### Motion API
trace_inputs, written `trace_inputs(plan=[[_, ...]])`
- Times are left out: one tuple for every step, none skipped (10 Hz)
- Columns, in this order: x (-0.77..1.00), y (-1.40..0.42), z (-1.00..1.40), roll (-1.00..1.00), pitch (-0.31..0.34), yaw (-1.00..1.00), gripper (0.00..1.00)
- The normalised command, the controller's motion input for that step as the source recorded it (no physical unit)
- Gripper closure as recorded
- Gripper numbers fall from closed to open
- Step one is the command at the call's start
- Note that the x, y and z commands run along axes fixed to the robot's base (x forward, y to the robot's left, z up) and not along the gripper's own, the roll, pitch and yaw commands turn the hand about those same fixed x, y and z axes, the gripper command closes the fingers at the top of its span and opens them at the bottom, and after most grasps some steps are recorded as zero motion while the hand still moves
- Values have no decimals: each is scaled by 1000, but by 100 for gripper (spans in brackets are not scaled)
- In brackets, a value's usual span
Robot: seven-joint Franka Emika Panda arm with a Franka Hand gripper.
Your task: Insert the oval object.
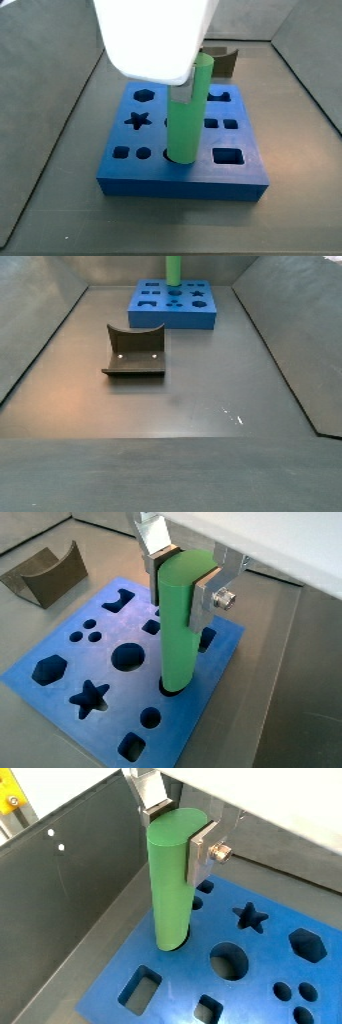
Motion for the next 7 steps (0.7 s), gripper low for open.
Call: trace_inputs(plan=[[0, 0, -200, 14, 7, 54, 100], [-171, 0, -106, 0, 0, 131, 100], [-240, 0, -60, 0, 0, 191, 100], [-280, 0, -77, 0, 0, 160, 100], [-257, 0, -89, 0, 9, 131, 100], [-229, 0, -66, 0, 26, 91, 100], [-157, 0, -60, 0, 26, 74, 100]])
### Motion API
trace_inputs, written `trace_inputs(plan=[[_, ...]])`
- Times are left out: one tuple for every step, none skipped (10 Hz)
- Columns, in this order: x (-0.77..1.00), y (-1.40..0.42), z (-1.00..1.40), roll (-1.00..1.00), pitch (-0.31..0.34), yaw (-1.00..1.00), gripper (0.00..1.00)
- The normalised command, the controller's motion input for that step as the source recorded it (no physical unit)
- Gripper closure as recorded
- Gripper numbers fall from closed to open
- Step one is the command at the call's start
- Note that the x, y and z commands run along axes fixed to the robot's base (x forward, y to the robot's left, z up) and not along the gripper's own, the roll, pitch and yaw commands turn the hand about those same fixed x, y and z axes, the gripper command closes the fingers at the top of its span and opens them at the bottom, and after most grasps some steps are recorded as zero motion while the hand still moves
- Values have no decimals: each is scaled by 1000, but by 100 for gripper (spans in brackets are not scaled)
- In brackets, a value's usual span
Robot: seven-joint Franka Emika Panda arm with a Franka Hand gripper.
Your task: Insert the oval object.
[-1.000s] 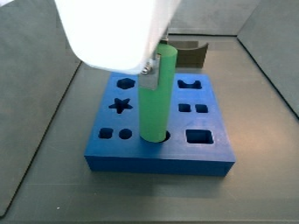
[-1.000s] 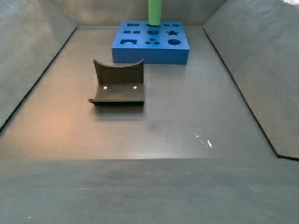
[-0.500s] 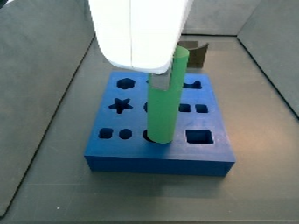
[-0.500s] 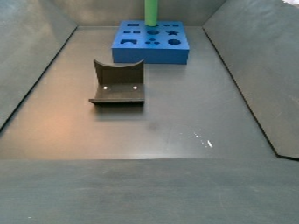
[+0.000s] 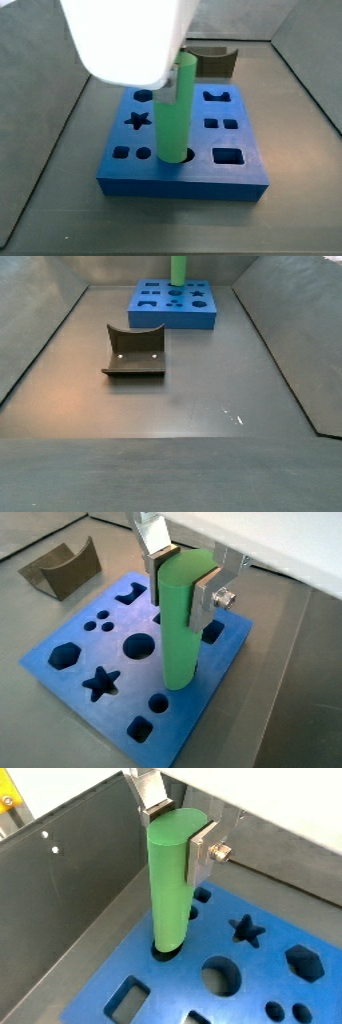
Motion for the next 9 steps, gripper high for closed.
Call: trace_inputs(plan=[[0, -9, -111, 0, 11, 71, 100], [149, -23, -177, -9, 13, 43, 100], [243, 0, -211, 0, 34, 49, 100], [349, 0, -231, 0, 61, 89, 100], [357, 0, -246, 0, 67, 120, 100], [323, 0, -243, 0, 66, 143, 100], [209, 0, -234, 0, 21, 117, 100], [77, 0, -234, 0, 0, 103, 100], [20, 0, -271, 0, 0, 117, 100]])
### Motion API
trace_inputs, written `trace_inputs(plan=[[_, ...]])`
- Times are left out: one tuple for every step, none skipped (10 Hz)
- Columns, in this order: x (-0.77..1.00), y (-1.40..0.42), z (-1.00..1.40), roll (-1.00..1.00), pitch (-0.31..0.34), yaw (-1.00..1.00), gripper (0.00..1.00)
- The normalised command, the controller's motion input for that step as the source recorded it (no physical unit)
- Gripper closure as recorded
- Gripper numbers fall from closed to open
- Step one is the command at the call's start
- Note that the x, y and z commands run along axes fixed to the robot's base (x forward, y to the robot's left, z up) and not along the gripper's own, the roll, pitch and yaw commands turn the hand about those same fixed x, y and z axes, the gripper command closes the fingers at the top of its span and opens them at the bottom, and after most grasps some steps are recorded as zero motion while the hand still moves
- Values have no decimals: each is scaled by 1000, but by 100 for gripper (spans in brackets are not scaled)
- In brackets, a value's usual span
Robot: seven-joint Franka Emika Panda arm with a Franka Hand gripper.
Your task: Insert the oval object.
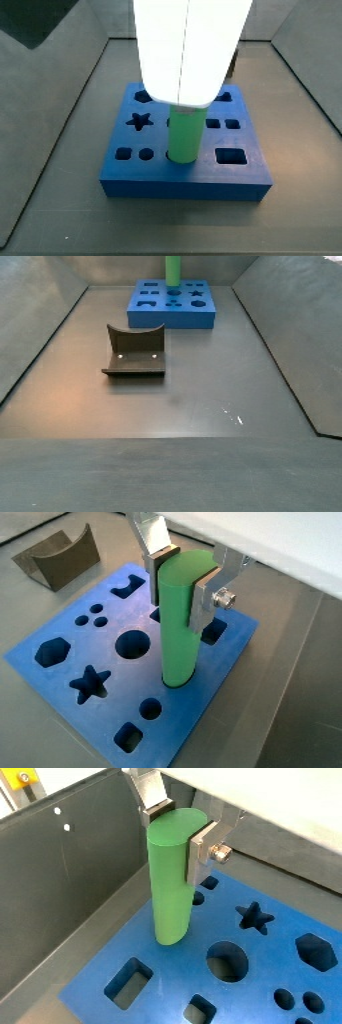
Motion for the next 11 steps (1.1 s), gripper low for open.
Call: trace_inputs(plan=[[20, 0, -303, 0, 0, 123, 100], [40, 0, -311, 0, 0, 89, 100], [31, 0, -309, 0, 0, 77, 100], [26, 0, -291, 0, 0, 71, 100], [26, 0, -280, 0, 0, 60, 100], [20, 0, -263, 0, 0, 57, 100], [9, 0, -246, 0, 0, 63, 100], [0, 0, -240, 0, 0, 63, 100], [0, 0, -200, 0, 0, 49, 100], [0, 0, 0, -4, 0, 0, 100], [0, 0, 0, 0, 0, 0, 100]])
